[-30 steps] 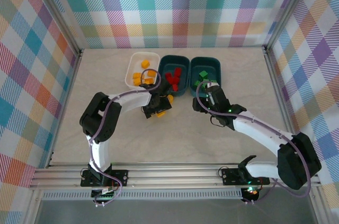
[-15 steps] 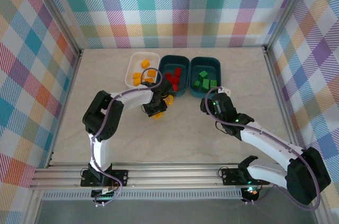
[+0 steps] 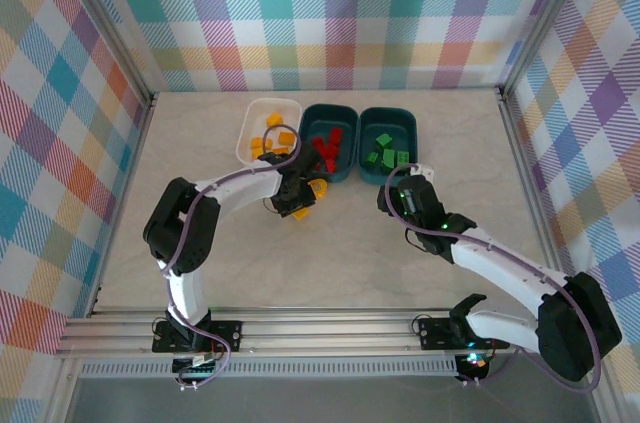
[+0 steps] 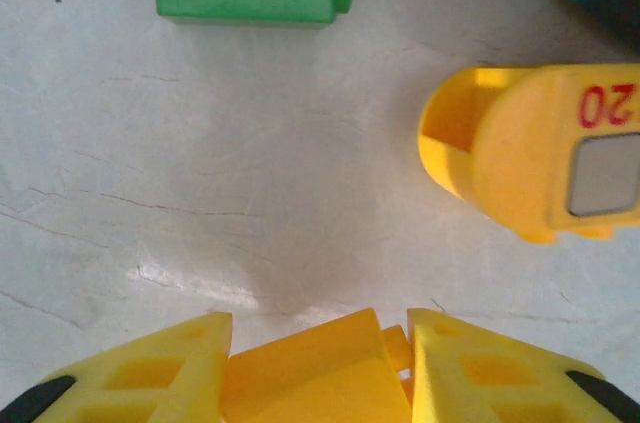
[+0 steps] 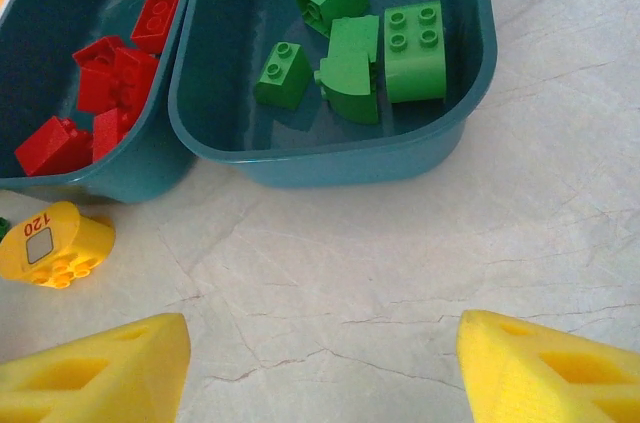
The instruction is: Sort the legos into containers by color
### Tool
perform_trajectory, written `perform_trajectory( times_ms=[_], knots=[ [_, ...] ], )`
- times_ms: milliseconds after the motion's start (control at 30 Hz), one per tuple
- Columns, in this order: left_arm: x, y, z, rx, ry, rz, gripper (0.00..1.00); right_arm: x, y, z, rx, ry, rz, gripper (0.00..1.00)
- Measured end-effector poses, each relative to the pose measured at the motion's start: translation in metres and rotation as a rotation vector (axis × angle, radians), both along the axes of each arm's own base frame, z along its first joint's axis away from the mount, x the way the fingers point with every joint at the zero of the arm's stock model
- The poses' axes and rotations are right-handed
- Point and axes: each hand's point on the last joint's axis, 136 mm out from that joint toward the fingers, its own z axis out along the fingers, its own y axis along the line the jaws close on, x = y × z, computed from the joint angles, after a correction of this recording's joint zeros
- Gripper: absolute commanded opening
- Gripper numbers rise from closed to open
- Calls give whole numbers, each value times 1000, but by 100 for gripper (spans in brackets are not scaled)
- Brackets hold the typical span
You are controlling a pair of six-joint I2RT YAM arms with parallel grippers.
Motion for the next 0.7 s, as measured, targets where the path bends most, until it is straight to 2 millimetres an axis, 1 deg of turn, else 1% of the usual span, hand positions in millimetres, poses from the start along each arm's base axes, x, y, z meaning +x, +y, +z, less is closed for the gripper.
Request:
perform_trajectory(
  times_ms=[100, 133, 167, 267, 333, 400, 467, 567, 600, 667, 700],
  knots=[
    [7, 2, 15, -32, -13, -4, 43, 1, 1, -1, 0, 0, 1, 71],
    [11, 4, 20, -42, -18, 0, 43, 1, 1, -2, 0, 1, 1, 71],
    [20, 10, 28, -55, -32, 15, 43, 2, 1, -2, 0, 1, 1, 71],
    [52, 36, 52, -90, -79, 83, 45, 2, 2, -5, -5, 9, 1, 71],
    [75, 58, 70, -105, -122, 134, 46, 3, 2, -8, -10, 15, 1, 71],
    [95, 77, 87, -114, -157, 173, 49, 3, 2, -11, -14, 20, 1, 70],
    [116, 90, 98, -116, -190, 191, 51, 4, 2, -14, -23, 26, -1, 70],
    [143, 95, 101, -95, -201, 171, 56, 5, 2, -20, -37, 41, -3, 70],
    [151, 94, 98, -82, -194, 156, 59, 5, 2, -21, -39, 42, -3, 70],
    [166, 90, 89, -59, -181, 123, 72, 5, 2, -20, -41, 38, -3, 71],
    [172, 90, 83, -49, -173, 112, 77, 5, 1, -19, -42, 36, -2, 71]
  ],
)
